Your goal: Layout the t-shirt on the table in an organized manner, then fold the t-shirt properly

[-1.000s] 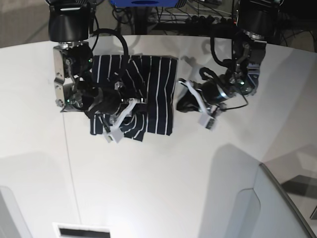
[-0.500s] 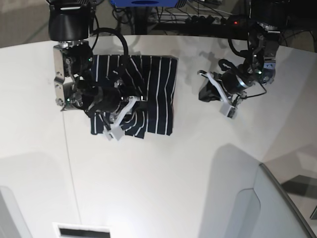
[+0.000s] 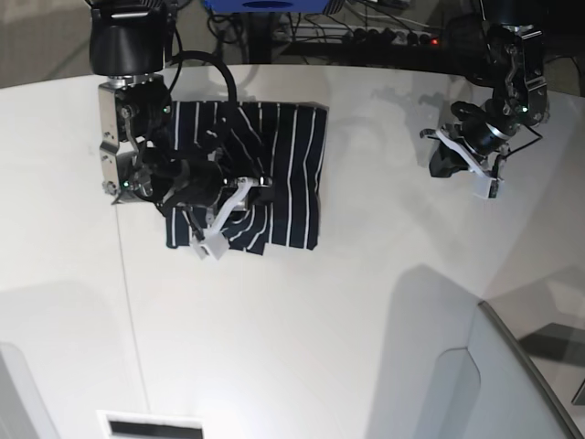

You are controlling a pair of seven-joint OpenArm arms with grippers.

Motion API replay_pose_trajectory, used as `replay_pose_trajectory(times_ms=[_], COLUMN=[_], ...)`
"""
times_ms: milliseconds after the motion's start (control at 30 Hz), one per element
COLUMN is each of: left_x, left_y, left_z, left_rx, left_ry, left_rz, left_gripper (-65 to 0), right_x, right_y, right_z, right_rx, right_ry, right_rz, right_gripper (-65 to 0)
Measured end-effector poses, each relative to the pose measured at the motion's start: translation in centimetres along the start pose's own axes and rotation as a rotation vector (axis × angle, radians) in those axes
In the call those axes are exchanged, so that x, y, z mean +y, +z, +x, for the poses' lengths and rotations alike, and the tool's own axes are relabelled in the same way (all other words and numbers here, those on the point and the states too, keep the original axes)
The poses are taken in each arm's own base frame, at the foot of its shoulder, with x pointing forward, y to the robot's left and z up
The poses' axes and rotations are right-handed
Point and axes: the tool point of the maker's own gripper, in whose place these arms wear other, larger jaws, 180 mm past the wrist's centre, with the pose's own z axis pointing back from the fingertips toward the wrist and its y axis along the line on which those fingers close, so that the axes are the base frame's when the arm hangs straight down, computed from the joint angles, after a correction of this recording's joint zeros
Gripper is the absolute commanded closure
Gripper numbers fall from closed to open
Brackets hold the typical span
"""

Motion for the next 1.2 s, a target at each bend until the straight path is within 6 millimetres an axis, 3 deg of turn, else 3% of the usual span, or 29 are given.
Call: replay_pose_trajectory(times_ms=[133, 267, 467, 767, 933, 1033, 1200], left_x=[0.0, -0.1, -0.1, 0.0, 0.1, 0.0, 0.0], left_y=[0.0, -0.1, -0.2, -0.2, -0.2, -0.2, -0.2], left_z=[0.1, 0.2, 0.3, 0.2, 0.1, 0.1, 0.1], left_rx=[-0.003, -0.004, -0.006, -0.002, 0.001, 0.002, 0.001], left_ry=[0.000, 0.001, 0.002, 0.000, -0.003, -0.003, -0.002], left_rz=[-0.001, -0.002, -0.004, -0.001, 0.001, 0.000, 0.001], left_gripper=[0.0, 0.0, 0.0, 0.0, 0.0, 0.0, 0.0], right_x=[0.0, 0.1, 0.6, 6.1, 7.0, 6.1, 5.9], right_y=[0.0, 0.0, -0.4, -1.8, -1.0, 0.3, 3.3], right_z=[0.0, -0.7, -1.1, -0.1, 1.2, 1.9, 3.6], right_rx=[0.000, 0.045, 0.070, 0.111, 0.073, 0.050, -0.018], right_ry=[0.000, 0.003, 0.030, 0.240, 0.276, 0.279, 0.393], right_rz=[0.001, 0.002, 0.006, 0.079, 0.076, 0.017, -0.025], right_gripper=[-33.9, -40.1, -39.8, -39.8, -39.6, -33.6, -1.5])
